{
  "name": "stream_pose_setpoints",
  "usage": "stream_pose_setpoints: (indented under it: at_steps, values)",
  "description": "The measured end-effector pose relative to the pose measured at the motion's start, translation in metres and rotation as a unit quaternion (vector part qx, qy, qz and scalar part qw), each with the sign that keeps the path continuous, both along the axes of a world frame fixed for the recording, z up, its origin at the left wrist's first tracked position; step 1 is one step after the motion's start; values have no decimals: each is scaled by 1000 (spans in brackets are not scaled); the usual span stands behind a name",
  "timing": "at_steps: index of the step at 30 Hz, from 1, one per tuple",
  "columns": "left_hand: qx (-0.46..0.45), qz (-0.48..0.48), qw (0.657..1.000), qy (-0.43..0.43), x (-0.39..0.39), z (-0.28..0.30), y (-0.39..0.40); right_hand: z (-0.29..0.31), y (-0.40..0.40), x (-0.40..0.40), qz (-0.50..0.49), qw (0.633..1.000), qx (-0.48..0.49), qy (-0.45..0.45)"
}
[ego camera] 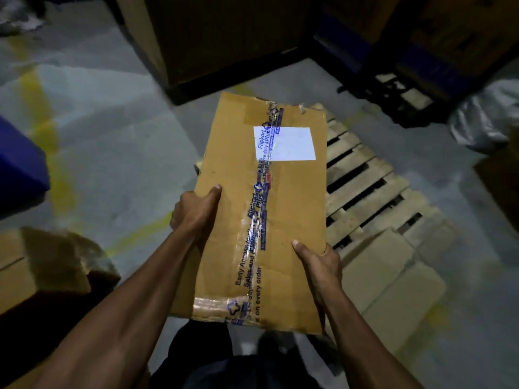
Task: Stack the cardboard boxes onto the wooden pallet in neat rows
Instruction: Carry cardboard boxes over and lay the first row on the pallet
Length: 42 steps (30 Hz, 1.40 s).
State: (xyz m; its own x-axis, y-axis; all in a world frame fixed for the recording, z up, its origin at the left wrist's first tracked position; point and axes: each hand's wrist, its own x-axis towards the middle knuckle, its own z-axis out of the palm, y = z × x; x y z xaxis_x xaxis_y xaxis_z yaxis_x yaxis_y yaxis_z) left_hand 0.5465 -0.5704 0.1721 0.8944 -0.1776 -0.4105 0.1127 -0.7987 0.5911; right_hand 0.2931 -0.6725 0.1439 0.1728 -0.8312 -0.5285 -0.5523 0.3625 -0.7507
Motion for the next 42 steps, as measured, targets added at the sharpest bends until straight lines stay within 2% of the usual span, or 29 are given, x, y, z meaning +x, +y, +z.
stream_pose_setpoints:
  at_steps: [6,13,16,22,28,30,33,37,42]
  values:
    - [14,-183,982,41,44,-31,-99,-14,-22,22,-140,989,23,37]
    - [43,-325,943,52,46,-67,-178,-38,-34,26,-252,965,48,49]
    - [60,-343,935,67,36,-92,-199,-58,-40,18,-279,957,60,56]
    - [78,-369,923,80,11,-158,-228,-117,-63,1,-264,957,92,82]
    - [81,-373,920,84,-13,-240,-250,-200,-68,-19,-322,945,57,18]
    - [78,-376,921,71,-19,-266,-258,-222,-69,-25,-333,940,71,3]
    - [66,-385,918,61,-27,-298,-270,-239,-75,-26,-344,936,67,16]
    - [46,-400,914,50,-36,-329,-283,-301,-70,-35,-384,922,34,37]
    - [39,-405,912,49,-47,-352,-294,-323,-79,-35,-409,909,5,79]
